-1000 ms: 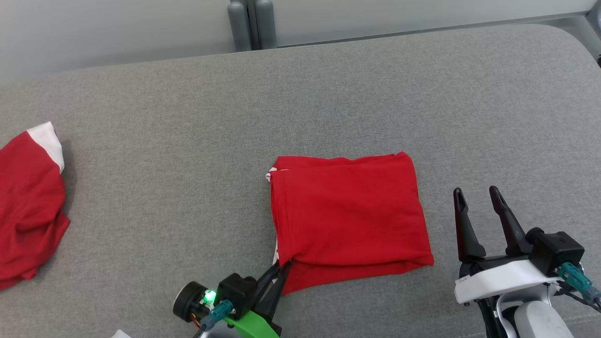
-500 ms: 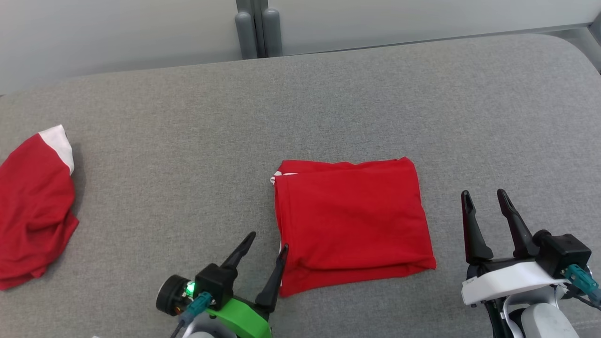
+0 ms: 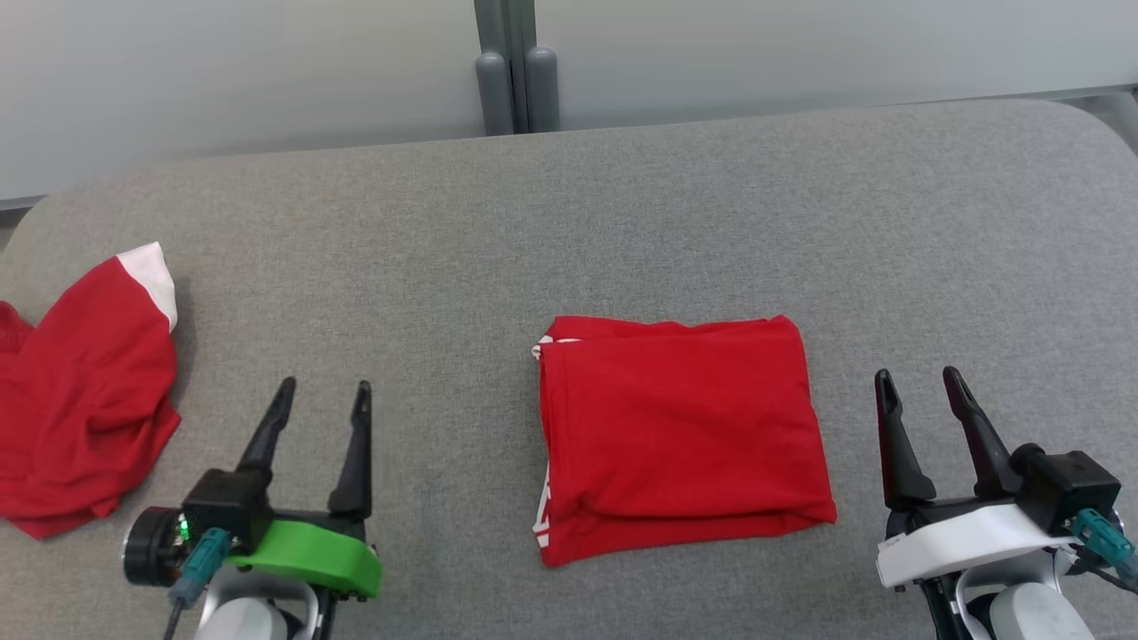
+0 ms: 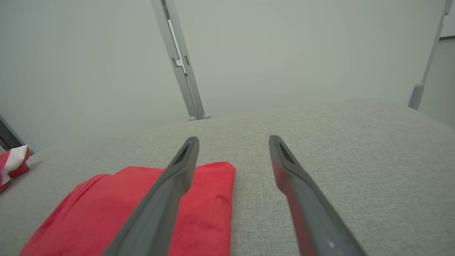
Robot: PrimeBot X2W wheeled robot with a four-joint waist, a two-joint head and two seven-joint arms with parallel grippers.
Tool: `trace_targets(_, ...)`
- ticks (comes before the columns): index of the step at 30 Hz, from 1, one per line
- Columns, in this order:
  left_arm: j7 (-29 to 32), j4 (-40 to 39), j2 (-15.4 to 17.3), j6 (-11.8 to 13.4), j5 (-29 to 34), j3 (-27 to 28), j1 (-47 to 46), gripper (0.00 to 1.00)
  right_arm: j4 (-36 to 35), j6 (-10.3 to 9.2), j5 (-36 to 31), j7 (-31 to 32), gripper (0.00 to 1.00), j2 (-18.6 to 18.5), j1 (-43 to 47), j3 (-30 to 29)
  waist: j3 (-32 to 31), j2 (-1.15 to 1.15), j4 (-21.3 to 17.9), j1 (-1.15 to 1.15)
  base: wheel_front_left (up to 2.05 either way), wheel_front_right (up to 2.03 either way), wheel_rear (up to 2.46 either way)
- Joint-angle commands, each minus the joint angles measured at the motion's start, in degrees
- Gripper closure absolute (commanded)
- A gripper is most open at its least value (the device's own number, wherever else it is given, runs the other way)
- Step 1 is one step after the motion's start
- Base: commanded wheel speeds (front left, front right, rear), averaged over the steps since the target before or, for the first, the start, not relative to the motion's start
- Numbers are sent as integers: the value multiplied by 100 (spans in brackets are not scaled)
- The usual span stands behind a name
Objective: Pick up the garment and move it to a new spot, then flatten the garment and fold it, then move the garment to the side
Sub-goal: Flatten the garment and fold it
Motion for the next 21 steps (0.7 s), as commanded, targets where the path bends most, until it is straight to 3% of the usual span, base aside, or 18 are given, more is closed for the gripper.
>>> trace_targets(1, -16, -25, 48, 28, 40, 135, 101, 0, -4, -9, -40, -16, 0, -33, 90, 2, -49, 0, 10, 0, 0, 0, 0)
trace_targets(9, -17, -114, -21, 12, 232, 820, 464, 0, 50, -9, -66, -15, 0, -86, 251, 9, -269, 0, 25, 0, 0, 0, 0)
trace_targets(21, -17, 52, -190, -171, 413, 1200, 828, 0, 138, -9, -128, -15, 0, -73, 516, 61, -472, 0, 151, 0, 0, 0, 0)
